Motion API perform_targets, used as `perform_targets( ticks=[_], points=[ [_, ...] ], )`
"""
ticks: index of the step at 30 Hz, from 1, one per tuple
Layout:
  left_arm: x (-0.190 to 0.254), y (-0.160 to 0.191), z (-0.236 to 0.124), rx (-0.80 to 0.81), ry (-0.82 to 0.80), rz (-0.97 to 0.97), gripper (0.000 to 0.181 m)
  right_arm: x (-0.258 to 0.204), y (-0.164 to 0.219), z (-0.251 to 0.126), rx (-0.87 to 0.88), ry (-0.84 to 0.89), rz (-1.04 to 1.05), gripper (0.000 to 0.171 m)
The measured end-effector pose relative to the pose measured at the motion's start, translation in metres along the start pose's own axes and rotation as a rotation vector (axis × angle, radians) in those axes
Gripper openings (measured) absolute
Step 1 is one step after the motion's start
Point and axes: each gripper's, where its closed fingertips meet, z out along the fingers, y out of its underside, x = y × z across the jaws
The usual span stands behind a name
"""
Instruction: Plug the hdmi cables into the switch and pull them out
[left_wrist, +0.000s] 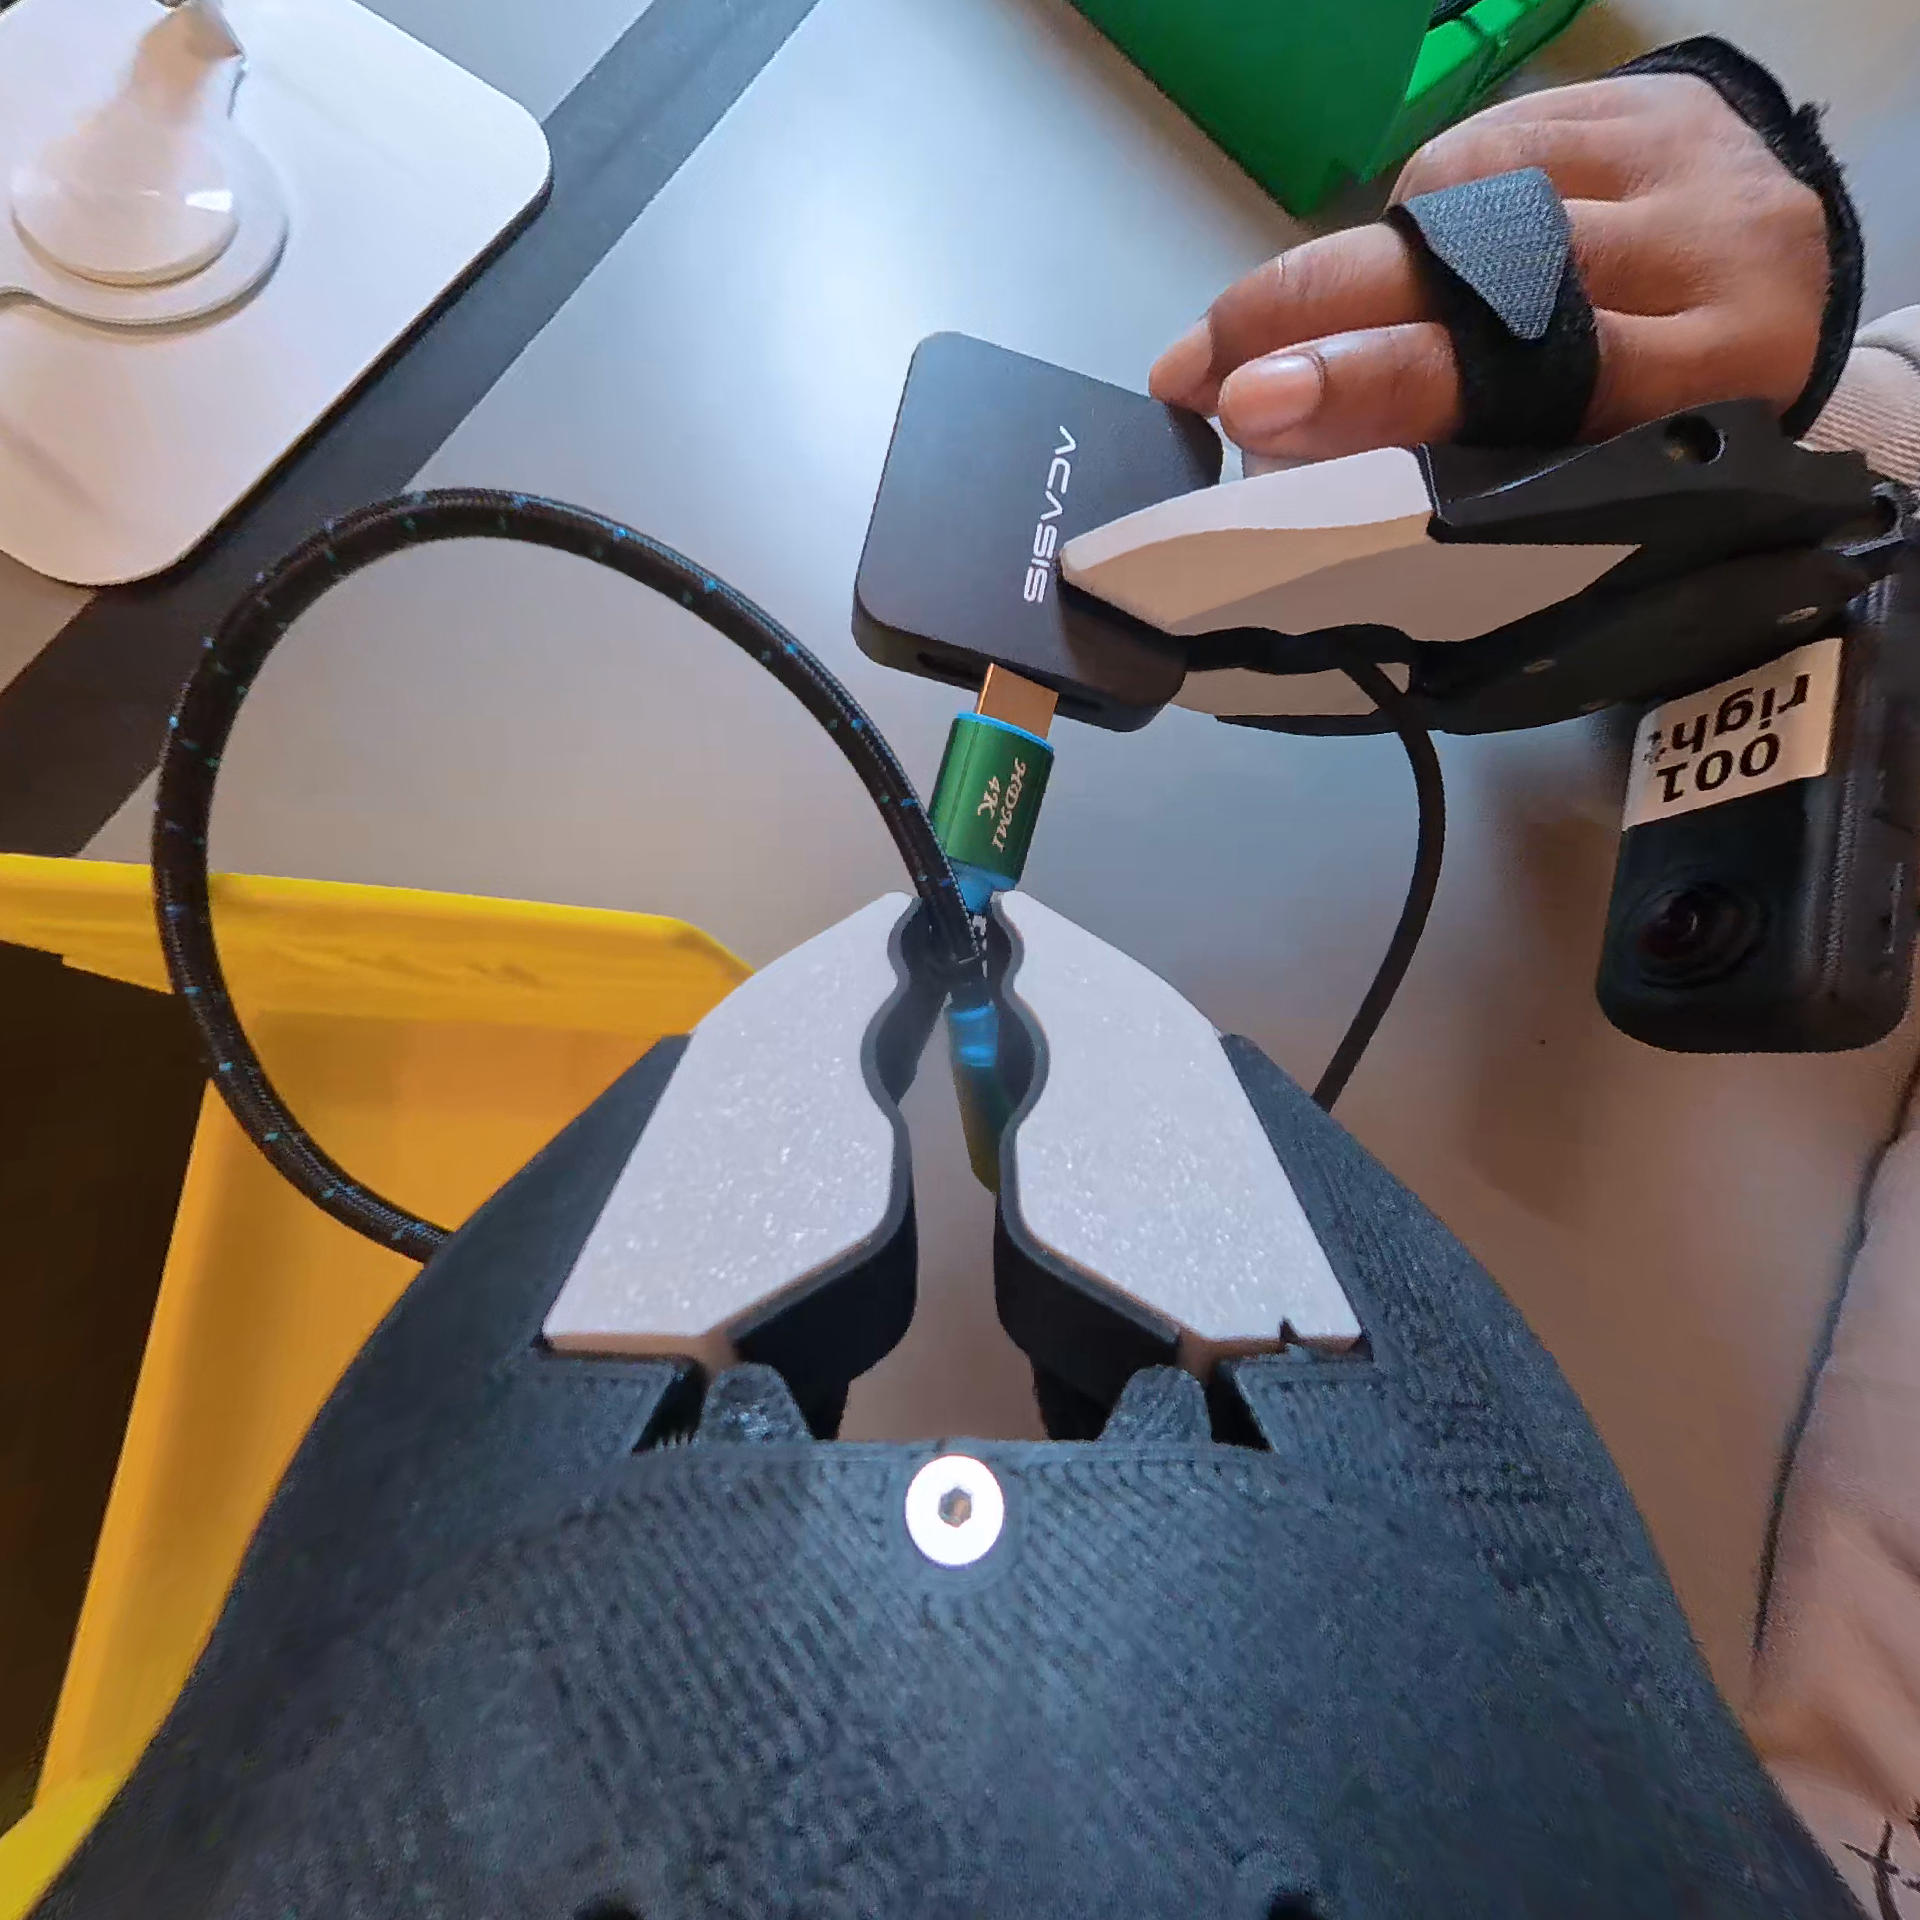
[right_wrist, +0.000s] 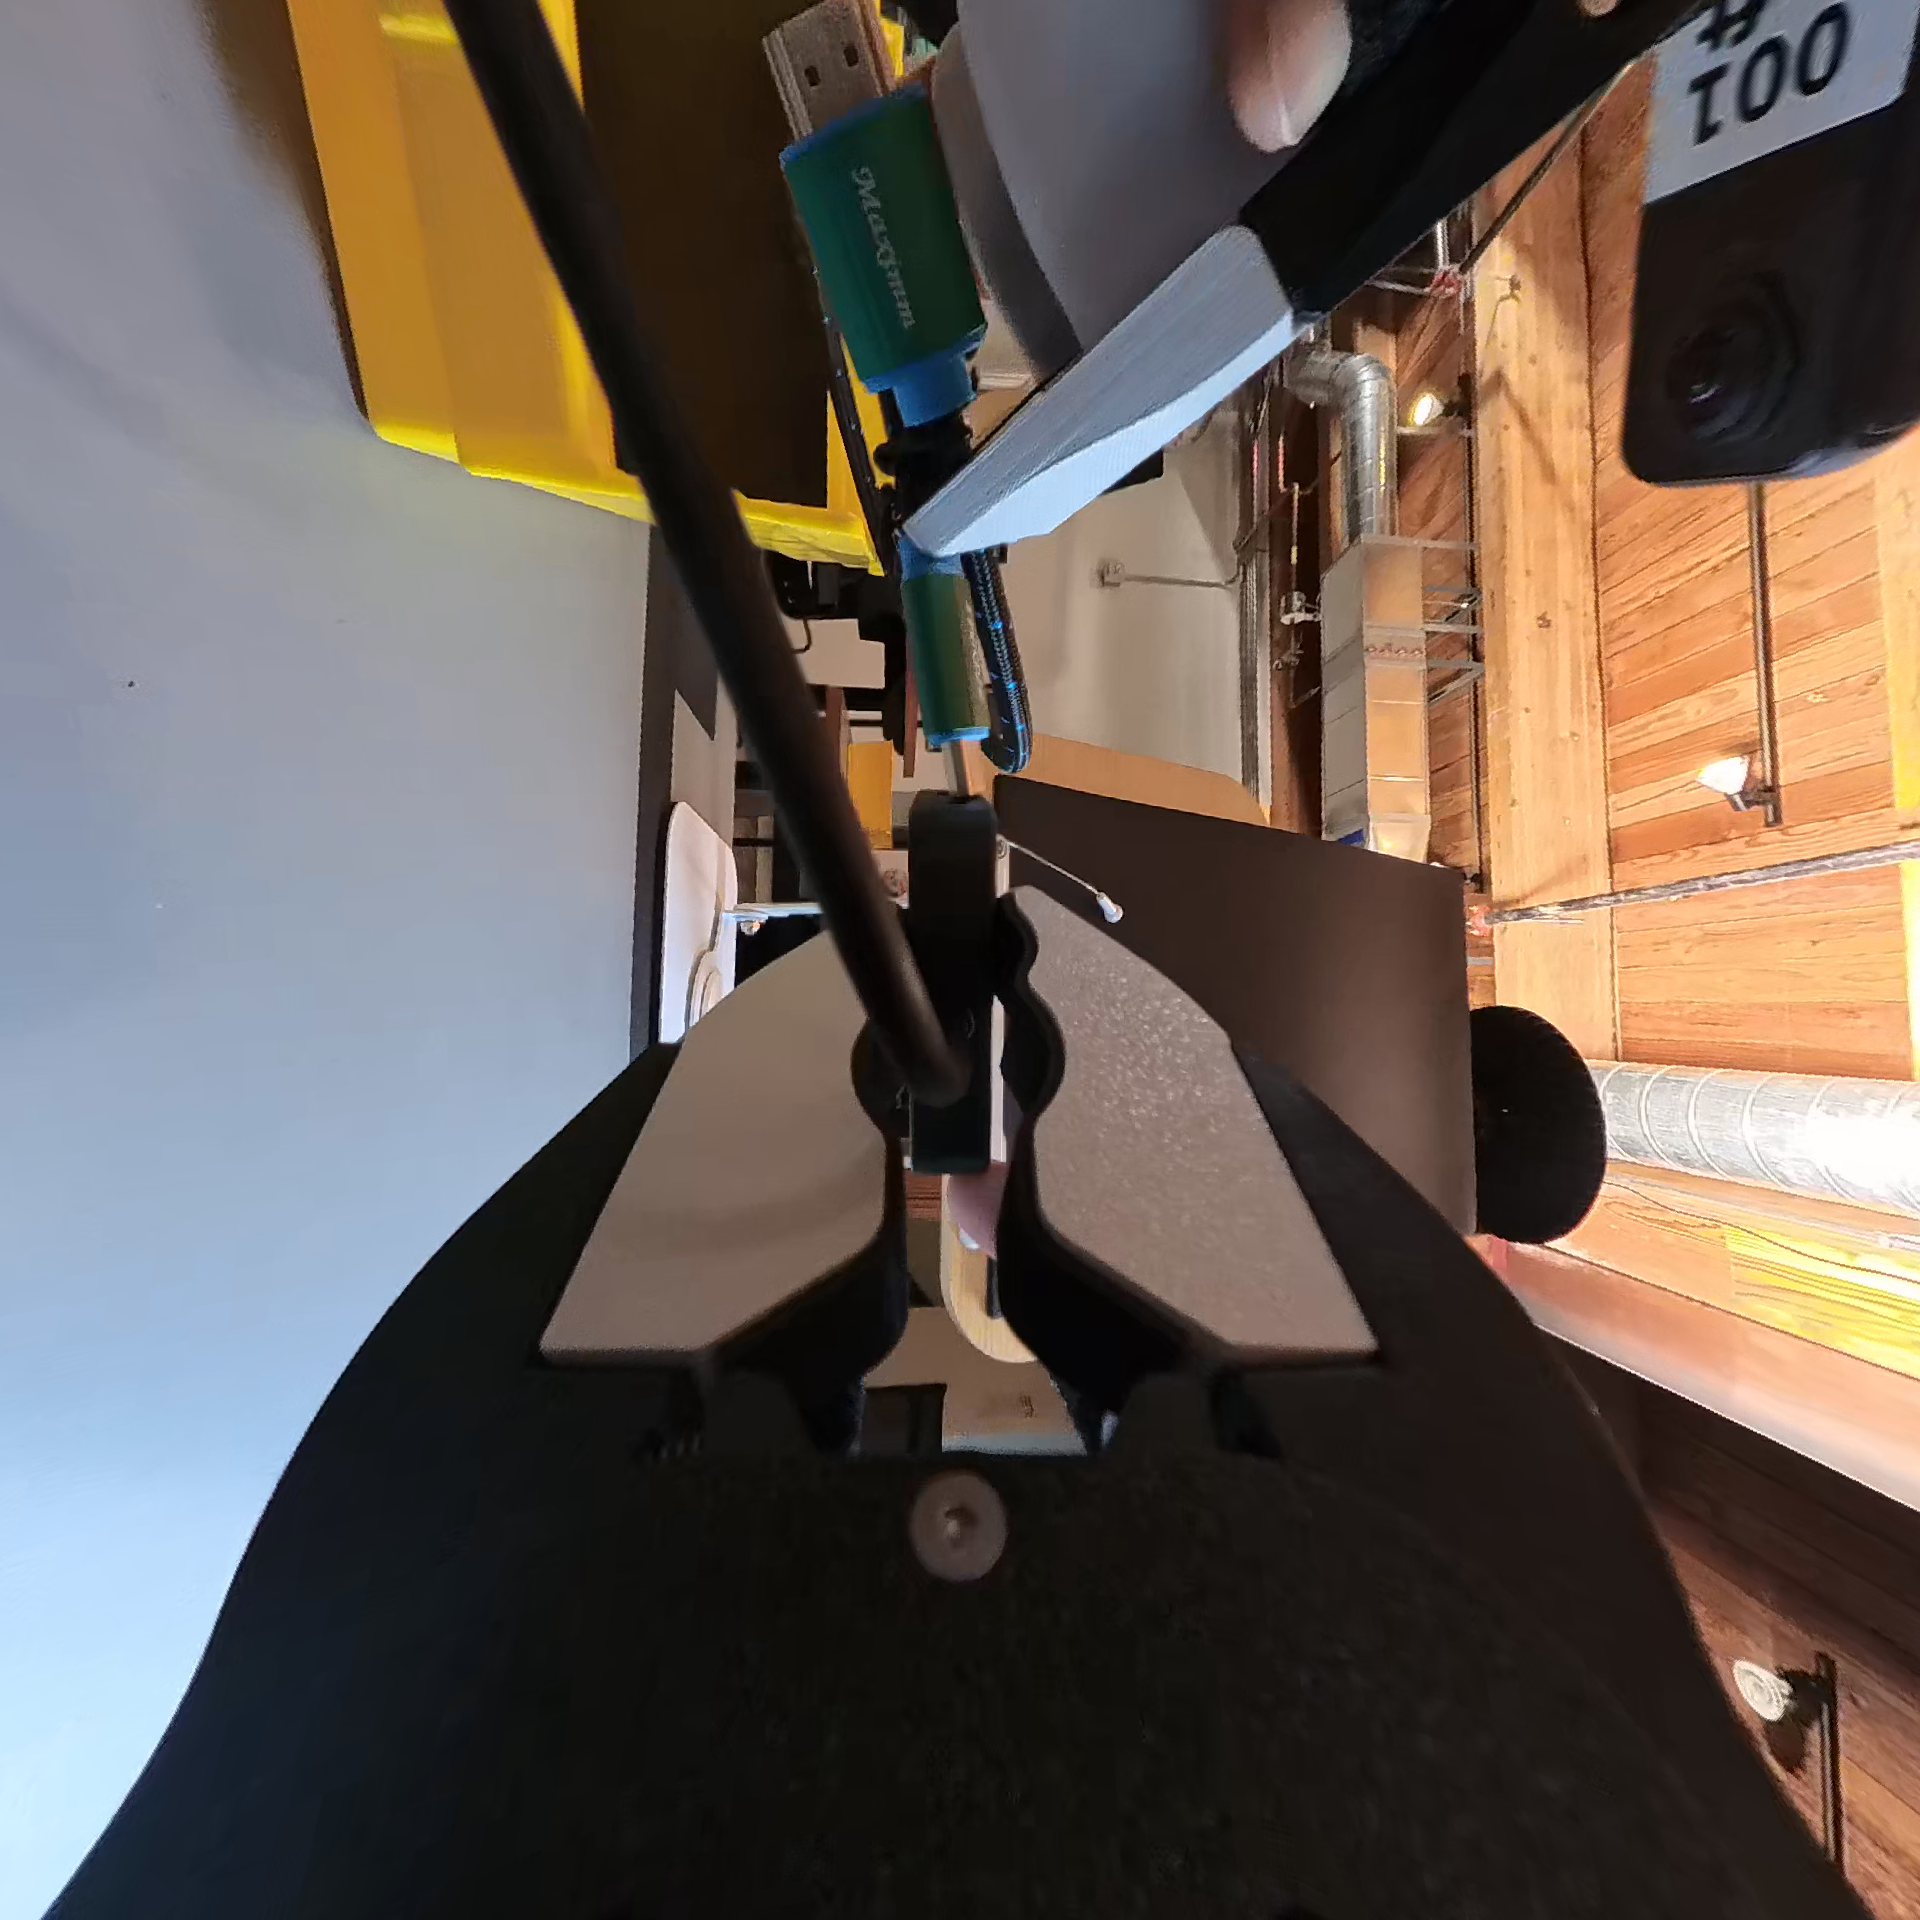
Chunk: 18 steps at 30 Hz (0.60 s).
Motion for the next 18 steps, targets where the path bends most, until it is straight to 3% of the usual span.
perform_targets(
  ticks=[1,8,18],
  points=[
    [0.000,0.001,0.000,0.002,0.010,-0.007,0.011,0.000,-0.001,-0.001,0.007,0.003,-0.002,0.014],
    [-0.012,0.009,0.004,-0.030,-0.025,-0.034,0.011,-0.006,-0.011,0.000,0.034,0.001,-0.023,0.014],
    [0.004,0.032,-0.001,-0.111,0.128,-0.012,0.010,-0.014,-0.030,-0.007,0.134,0.002,-0.059,0.014]
  ],
)
